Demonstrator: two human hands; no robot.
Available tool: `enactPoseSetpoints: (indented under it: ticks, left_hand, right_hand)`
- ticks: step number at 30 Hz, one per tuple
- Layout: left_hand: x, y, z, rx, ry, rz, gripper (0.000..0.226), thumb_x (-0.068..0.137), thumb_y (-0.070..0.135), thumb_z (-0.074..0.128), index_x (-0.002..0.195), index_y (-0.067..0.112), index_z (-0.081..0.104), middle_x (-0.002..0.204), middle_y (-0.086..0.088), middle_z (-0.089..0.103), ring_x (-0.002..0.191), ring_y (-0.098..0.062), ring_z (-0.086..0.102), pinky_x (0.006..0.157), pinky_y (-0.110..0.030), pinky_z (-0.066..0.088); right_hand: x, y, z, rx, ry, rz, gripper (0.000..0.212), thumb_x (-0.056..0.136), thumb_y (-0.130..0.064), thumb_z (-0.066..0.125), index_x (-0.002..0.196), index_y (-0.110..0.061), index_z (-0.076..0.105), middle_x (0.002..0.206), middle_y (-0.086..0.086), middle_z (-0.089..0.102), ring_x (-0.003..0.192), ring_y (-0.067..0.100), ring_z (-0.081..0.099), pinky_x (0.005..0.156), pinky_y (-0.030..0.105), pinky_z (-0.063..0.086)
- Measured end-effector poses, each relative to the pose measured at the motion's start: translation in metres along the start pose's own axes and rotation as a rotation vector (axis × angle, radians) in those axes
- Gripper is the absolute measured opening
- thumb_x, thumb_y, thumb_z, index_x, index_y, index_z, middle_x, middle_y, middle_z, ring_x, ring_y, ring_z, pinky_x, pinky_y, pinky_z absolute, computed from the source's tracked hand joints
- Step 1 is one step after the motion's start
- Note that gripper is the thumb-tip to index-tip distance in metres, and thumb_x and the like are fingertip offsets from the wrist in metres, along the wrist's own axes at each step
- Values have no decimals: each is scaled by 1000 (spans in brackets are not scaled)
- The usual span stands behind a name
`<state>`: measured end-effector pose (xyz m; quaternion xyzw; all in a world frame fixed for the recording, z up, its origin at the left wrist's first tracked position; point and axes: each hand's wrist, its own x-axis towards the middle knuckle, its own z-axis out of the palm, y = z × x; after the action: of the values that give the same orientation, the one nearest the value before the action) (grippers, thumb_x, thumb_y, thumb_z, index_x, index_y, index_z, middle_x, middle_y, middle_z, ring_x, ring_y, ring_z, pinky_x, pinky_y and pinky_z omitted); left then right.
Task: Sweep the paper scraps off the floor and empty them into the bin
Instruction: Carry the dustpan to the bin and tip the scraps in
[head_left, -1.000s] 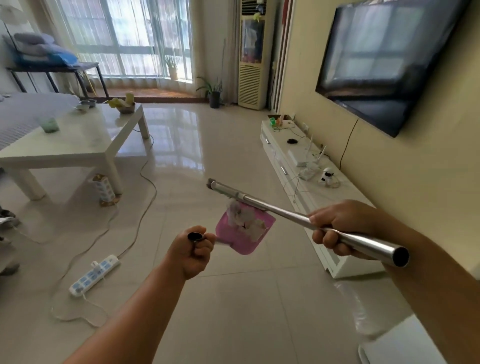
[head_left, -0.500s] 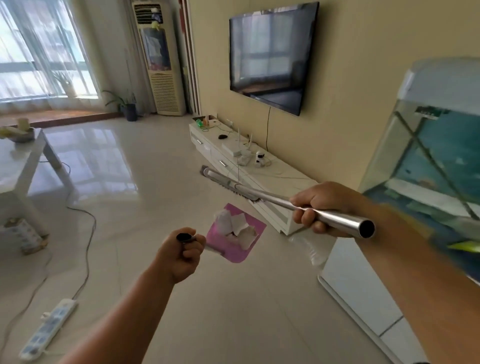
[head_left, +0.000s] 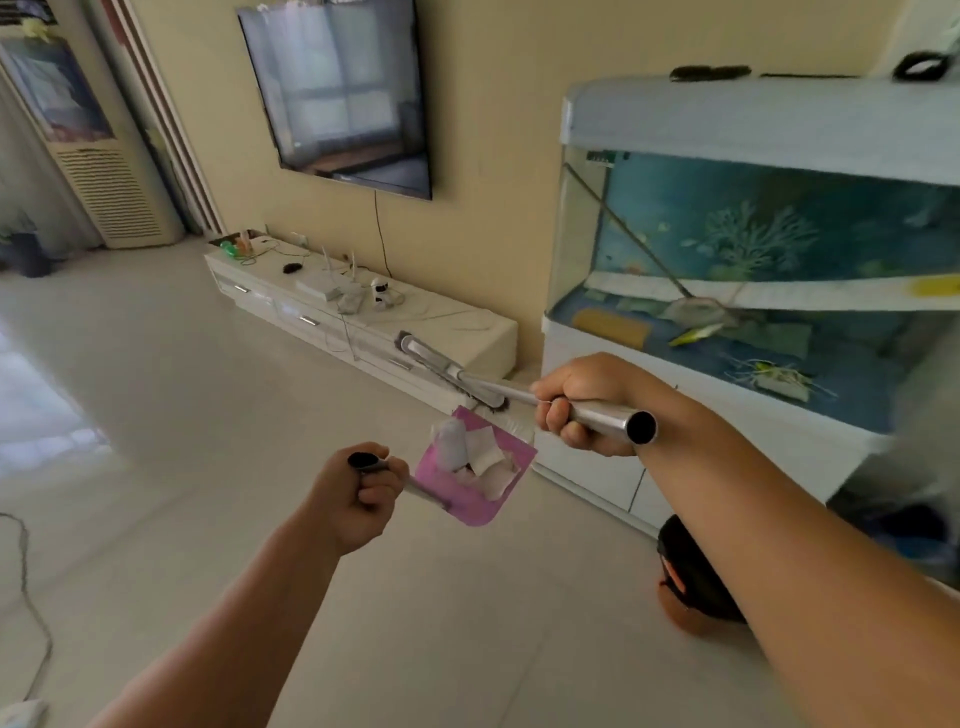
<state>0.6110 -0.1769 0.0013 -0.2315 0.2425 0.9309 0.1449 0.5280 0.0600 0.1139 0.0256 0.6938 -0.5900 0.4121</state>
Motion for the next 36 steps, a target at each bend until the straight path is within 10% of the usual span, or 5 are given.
enactPoseSetpoints:
  ticks: [9, 21, 25, 36]
  left_hand:
    - [6, -116, 64, 163, -36, -178, 52, 29, -9, 81, 69, 3, 50, 52, -2, 46, 23, -6, 36, 21, -14, 23]
    - [30, -258, 132, 484, 67, -252, 15, 90, 14, 39, 86, 4, 49, 47, -2, 47, 22, -5, 30, 22, -11, 17]
    - [52, -284, 146, 685, 42, -198, 24, 91, 11, 41, 114, 8, 44, 50, -3, 48, 25, -5, 28, 25, -10, 18]
    - [86, -349, 137, 1388, 114, -101, 5, 82, 6, 51, 83, 3, 48, 67, -12, 50, 36, -11, 31, 35, -17, 22]
  right_hand:
    - [-112, 89, -88, 266, 142, -73, 24, 94, -6, 39, 114, -13, 51, 60, 0, 40, 28, 2, 42, 28, 11, 34]
    - [-257, 181, -192, 418, 288, -19, 13, 97, -16, 43, 85, -12, 43, 46, -2, 44, 25, 3, 40, 24, 12, 33]
    - [-273, 201, -207, 476, 320, -81, 18, 97, -13, 43, 113, -13, 49, 56, 1, 43, 30, 2, 39, 24, 13, 31]
    - [-284, 213, -225, 221, 486, -84, 52, 93, -2, 44, 144, -13, 38, 60, 9, 50, 30, 5, 42, 27, 15, 34]
